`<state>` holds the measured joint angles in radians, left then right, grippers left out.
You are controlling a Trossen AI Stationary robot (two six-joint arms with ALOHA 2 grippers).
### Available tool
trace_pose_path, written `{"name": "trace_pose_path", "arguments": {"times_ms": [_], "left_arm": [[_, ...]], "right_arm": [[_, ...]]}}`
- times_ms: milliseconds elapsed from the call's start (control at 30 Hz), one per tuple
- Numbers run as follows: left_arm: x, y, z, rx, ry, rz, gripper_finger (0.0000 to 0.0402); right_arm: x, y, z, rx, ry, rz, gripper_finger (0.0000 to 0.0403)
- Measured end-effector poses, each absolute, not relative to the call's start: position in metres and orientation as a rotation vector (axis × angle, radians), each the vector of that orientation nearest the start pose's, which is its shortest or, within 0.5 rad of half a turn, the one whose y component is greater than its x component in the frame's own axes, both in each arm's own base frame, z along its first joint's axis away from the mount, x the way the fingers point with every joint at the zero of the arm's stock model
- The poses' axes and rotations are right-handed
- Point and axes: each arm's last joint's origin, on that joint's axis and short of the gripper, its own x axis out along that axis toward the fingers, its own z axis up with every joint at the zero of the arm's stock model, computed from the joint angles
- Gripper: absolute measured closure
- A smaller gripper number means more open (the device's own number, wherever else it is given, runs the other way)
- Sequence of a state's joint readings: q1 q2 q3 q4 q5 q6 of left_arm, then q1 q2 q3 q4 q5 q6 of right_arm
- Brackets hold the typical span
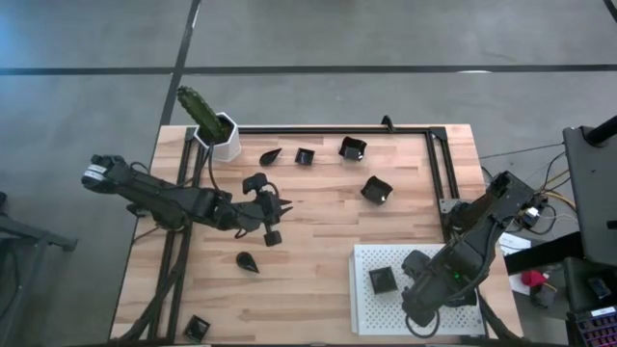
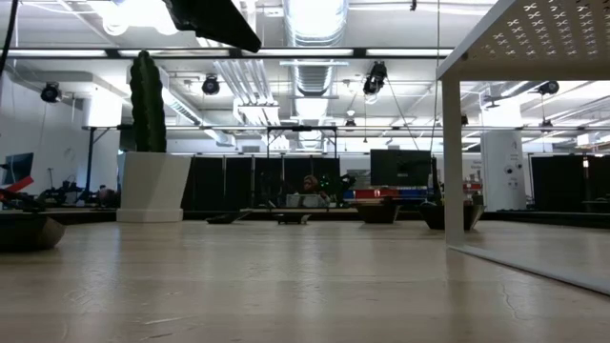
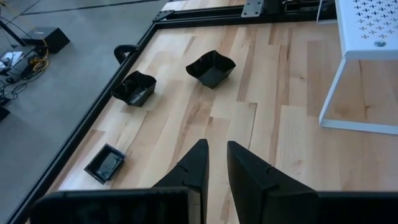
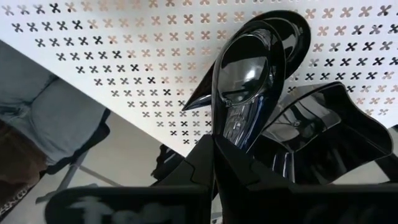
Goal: Pick & Place Mini shaped plates
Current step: Stack the drop-shaped plate on top of the other drop-shaped plate on the shelf
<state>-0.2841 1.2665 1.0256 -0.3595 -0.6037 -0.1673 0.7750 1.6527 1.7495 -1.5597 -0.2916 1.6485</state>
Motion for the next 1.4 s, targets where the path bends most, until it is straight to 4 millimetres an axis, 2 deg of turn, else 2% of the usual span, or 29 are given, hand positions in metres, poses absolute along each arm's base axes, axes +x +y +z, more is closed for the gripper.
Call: {"name": "trace_pose_path", "arguments": {"times_ms": [700, 900, 1400], "left_arm": [[0.262, -0.06, 0.303, 0.097, 0.515, 0.353, 0.0348], [0.262, -0.06, 0.303, 0.097, 0.515, 0.353, 0.0348], [0.262, -0.06, 0.303, 0.097, 0.515, 0.353, 0.0348]], "right_arm": [[0.2, 0.207, 0.336, 0.805, 1.724, -0.594, 0.0394], [0.202, 0.205, 0.334, 0.768, 1.649, -0.618, 0.0394], [0.202, 0.205, 0.332, 0.693, 1.644, -0.562, 0.0392]]}}
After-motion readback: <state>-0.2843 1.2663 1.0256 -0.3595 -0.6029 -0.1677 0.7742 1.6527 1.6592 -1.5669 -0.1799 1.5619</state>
